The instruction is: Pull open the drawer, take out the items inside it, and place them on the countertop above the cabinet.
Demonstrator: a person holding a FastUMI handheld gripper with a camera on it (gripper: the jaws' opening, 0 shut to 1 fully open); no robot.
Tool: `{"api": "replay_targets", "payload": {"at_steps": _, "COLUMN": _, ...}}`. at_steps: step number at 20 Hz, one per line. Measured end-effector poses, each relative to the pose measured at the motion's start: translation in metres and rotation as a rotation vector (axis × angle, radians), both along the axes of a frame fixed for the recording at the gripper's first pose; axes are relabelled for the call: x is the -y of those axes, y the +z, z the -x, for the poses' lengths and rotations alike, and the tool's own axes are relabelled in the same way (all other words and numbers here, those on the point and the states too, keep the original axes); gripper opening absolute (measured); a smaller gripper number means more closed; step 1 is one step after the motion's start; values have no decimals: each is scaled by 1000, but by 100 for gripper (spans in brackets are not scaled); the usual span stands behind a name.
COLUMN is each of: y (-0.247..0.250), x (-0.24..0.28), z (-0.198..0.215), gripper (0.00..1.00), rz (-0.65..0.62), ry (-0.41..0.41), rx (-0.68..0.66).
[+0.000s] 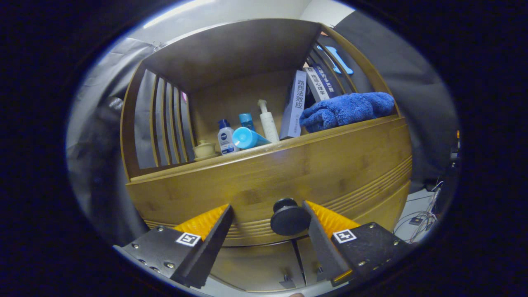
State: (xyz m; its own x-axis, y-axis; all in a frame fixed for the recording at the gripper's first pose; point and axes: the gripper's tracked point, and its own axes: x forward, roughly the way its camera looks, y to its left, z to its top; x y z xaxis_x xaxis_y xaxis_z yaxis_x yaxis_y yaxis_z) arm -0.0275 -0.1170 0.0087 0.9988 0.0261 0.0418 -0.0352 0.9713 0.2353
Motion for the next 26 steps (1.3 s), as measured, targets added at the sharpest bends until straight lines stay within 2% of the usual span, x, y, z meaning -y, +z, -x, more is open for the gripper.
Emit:
{"api": "replay_targets", "payload": {"at_steps": 6, "y": -1, "x": 1, "z": -1, "gripper": 100, "rz": 13, "ry": -7, "rx": 37}}
{"api": "replay_targets", "payload": {"at_steps": 11, "y": -41, "x": 15, "z": 10, "gripper": 100, "rz": 60, "ry": -40, "rx": -129}}
{"api": "replay_targets", "payload": {"at_steps": 14, "y": -36, "x": 23, "z": 36, "gripper": 100, "rz": -6, "ry": -59, "rx": -149}}
{"api": "replay_targets", "payload": {"at_steps": 16, "y": -36, "x": 27, "z": 55, "gripper": 100, "rz": -6, "ry": -72, "rx": -172}}
{"api": "replay_targets", "payload": {"at_steps": 20, "y": -21, "x": 17, "z": 95, "gripper": 100, "rz": -8, "ry": -21, "rx": -241}}
{"api": "replay_targets", "payload": {"at_steps": 26, "y": 47, "x": 0, "z": 156, "gripper": 100, "rz": 33, "ry": 60, "rx": -177}}
